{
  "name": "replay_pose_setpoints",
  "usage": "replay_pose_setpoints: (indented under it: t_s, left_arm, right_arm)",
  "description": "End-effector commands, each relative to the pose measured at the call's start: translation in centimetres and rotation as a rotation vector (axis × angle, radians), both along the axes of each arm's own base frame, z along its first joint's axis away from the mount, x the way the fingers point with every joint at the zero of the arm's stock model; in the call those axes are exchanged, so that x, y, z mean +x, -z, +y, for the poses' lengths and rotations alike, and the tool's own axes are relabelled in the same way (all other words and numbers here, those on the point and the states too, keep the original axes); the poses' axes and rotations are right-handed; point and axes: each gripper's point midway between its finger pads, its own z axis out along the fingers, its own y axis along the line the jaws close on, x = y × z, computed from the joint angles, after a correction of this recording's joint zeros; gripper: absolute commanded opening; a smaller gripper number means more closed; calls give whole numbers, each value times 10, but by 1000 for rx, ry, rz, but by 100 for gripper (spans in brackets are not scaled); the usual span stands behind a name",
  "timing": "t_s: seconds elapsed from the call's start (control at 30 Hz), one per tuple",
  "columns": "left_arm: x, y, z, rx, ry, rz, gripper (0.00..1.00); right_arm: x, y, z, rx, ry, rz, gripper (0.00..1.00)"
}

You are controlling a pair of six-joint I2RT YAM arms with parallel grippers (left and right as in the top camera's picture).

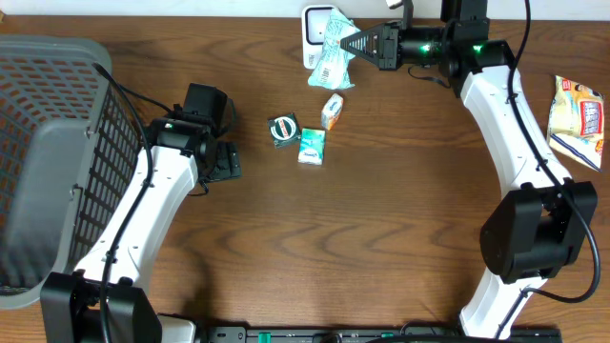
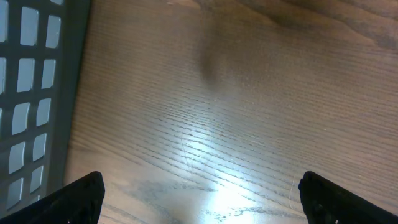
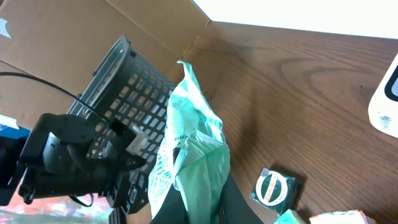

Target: Scan the item barcode

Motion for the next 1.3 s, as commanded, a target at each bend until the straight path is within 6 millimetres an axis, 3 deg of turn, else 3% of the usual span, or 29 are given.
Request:
replay_pose_setpoints:
  t_s: [0.0, 0.17, 0.33, 0.37, 0.47, 0.57, 0.67, 0.77, 1.1, 1.27]
  left_arm:
    - [0, -5, 3, 5, -12, -14, 98]
    - [0, -5, 3, 5, -12, -14, 98]
    - [0, -5, 3, 5, -12, -14, 98]
    - [0, -5, 3, 5, -12, -14, 98]
    - [0, -5, 3, 5, -12, -14, 98]
    - [0, -5, 3, 5, -12, -14, 98]
    - [0, -5, 3, 5, -12, -14, 98]
    - [0, -5, 3, 5, -12, -14, 98]
    - [0, -5, 3, 5, -12, -14, 98]
    - [0, -5, 3, 5, -12, -14, 98]
  right_arm:
    - [-6, -12, 5, 14, -17, -13, 1]
    - [-5, -10, 4, 6, -8, -6, 1]
    - [8, 16, -10, -110, 130, 61, 1]
    - [20, 38, -26, -227, 259, 99, 1]
    - [35, 77, -72, -489, 511, 147, 1]
    - [37, 99, -128, -777, 742, 155, 1]
    - [26, 103, -185, -1077, 941, 139, 1]
    - [11, 105, -220, -1291, 1043, 140, 1]
    - [-34, 165, -262, -1634, 1004, 243, 1]
    - [-50, 193, -267, -1692, 962, 278, 1]
